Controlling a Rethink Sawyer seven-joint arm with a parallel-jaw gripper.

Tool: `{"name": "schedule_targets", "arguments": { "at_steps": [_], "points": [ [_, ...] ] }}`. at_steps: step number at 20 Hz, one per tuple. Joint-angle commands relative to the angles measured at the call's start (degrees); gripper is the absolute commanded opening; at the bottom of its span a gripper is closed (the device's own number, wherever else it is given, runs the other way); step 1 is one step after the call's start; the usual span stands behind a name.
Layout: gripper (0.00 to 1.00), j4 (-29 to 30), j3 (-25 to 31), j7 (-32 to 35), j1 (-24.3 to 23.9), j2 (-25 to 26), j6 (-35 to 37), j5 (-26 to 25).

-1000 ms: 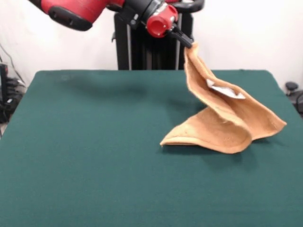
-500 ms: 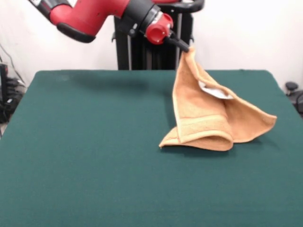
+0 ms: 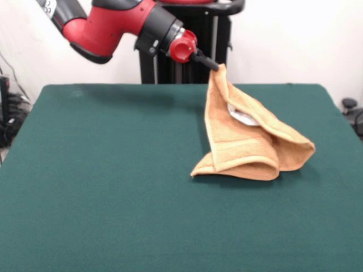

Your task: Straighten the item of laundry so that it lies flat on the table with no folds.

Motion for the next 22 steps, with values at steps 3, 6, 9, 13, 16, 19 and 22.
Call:
{"name": "schedule_targets", "arguments": {
  "at_steps": [3,6,9,13,16,19,22],
  "points": [
    [0.00,-14.1,-5.7,-22.3,2.2,3.3,10.8,3.4],
    [0.00,-14.9,-6.2,-24.1,2.1,3.4,11.3,4.0],
    [0.00,-15.3,-6.6,-26.4,2.4,3.1,12.5,4.6],
    [0.00,-13.3,-5.5,-25.4,3.4,2.5,11.8,4.9],
    [0.00,-11.0,-4.6,-24.7,4.0,2.0,10.3,4.0],
    [0.00,-8.8,-3.7,-22.8,4.6,2.0,7.9,3.1],
    [0.00,-6.7,-3.0,-19.7,6.3,1.3,5.0,1.2]
  ]
}}
